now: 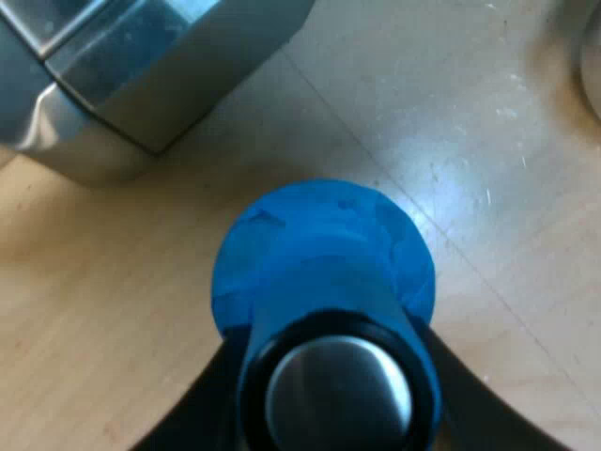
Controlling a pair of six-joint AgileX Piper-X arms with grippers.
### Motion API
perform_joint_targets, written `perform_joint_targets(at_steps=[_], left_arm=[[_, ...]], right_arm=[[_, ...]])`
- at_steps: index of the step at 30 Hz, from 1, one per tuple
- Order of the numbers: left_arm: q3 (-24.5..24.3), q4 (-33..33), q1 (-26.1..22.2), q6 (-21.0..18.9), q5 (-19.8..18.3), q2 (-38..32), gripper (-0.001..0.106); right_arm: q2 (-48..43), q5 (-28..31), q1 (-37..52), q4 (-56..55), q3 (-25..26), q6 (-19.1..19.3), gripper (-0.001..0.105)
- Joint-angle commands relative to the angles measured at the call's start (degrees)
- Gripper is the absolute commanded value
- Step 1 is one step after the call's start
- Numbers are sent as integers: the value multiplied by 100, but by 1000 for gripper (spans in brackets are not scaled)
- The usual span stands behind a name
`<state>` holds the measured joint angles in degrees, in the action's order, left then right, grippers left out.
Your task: Grind coffee beans and then tamp
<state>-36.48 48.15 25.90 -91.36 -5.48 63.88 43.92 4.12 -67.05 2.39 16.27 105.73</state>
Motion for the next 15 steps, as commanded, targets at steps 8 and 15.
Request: perform_joint_targets(at_steps=[8,15], left_arm=[[-2,-341,-10,-1,-21,720,0],[-2,-527,-10,-1,-97,1002,0]], right_arm=[[-13,-55,-10,83,3,82,72],[-13,-55,-10,83,3,82,72]])
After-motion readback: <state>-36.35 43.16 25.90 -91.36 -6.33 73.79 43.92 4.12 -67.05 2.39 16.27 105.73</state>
